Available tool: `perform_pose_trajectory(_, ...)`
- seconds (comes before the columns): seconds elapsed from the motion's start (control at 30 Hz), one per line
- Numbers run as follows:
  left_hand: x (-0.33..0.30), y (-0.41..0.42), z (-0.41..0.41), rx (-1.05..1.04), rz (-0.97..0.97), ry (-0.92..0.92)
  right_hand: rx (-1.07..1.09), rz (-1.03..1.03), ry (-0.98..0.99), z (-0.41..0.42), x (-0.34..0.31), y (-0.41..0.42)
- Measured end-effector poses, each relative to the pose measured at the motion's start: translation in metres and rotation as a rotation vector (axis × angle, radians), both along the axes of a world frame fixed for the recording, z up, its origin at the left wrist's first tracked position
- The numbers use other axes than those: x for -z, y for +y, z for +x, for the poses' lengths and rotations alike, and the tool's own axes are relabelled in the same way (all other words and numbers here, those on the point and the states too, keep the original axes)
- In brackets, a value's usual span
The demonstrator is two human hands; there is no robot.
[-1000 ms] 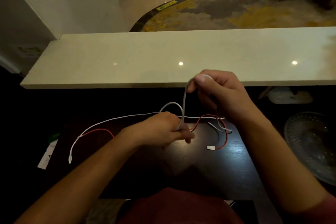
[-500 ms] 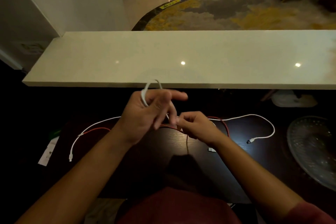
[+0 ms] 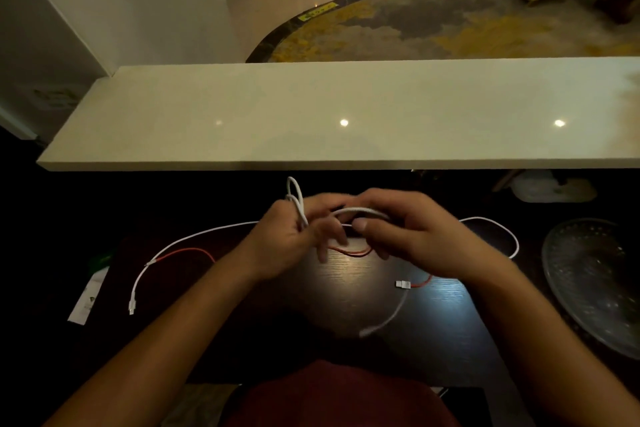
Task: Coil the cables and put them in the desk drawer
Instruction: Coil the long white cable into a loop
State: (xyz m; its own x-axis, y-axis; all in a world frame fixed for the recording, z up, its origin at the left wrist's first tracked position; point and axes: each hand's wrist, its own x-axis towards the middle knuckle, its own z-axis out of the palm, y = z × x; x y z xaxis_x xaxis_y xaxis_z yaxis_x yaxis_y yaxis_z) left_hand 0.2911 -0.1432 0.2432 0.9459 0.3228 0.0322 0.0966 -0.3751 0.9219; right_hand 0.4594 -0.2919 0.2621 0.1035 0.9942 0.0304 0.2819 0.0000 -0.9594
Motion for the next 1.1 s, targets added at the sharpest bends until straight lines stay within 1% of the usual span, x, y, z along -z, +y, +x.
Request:
perform_pose_trajectory(0.1,0.002,-0.006,0.003,0.061,0.165,0.149,0.097,0.036,0.122,0.012,-0.011,0.002)
perform_pose_trajectory(0.17,0.006,-0.007,0.005,0.058,0.254,0.154,0.115,0.029,0.117,0.014,-0.013,0.002)
perform_pose_trajectory(0.27,0.005,-0.001,0.004,-0.022,0.289,0.116,0.087,-0.085,-0.035,0.011,-0.008,0.002)
perform_pose_trajectory(0.37,0.004,0.006,-0.001,-0.111,0.179,0.103,0.014,-0.28,-0.251,0.01,0.003,-0.001)
perform_pose_trajectory(0.4,0.003,0.008,-0.002,-0.127,0.166,0.101,-0.023,-0.308,-0.282,0.01,0.004,-0.004)
perform_pose_trajectory(0.43,0.003,0.01,-0.003,-0.123,0.189,0.108,-0.058,-0.302,-0.249,0.009,0.003,-0.006)
perform_pose_trajectory(0.53,-0.001,0.005,-0.002,0.019,0.389,0.272,-0.148,-0.163,0.078,0.003,-0.012,-0.013)
perform_pose_trajectory(0.57,0.0,0.001,0.0,0.079,0.435,0.332,-0.172,-0.113,0.121,0.002,-0.018,-0.012)
perform_pose_trajectory(0.6,0.0,-0.003,0.003,0.127,0.451,0.368,-0.188,-0.066,0.122,0.001,-0.023,-0.01)
perform_pose_trajectory(0.67,0.003,-0.014,0.005,0.181,0.384,0.376,-0.153,0.008,0.105,0.002,-0.028,-0.001)
perform_pose_trajectory(0.73,-0.002,-0.025,0.006,0.213,0.273,0.309,-0.053,0.058,0.12,0.006,-0.027,0.009)
perform_pose_trajectory(0.83,-0.023,-0.044,0.003,0.298,0.094,0.244,0.084,0.077,0.264,0.011,-0.013,0.021)
perform_pose_trajectory(0.9,-0.035,-0.051,-0.001,0.382,-0.009,0.242,0.074,0.069,0.322,0.012,0.001,0.025)
perform_pose_trajectory(1.0,-0.048,-0.05,-0.007,0.452,-0.126,0.187,-0.009,0.036,0.39,0.005,0.018,0.028)
perform_pose_trajectory(1.1,-0.054,-0.048,-0.009,0.433,-0.207,0.094,-0.006,0.0,0.455,0.002,0.034,0.032)
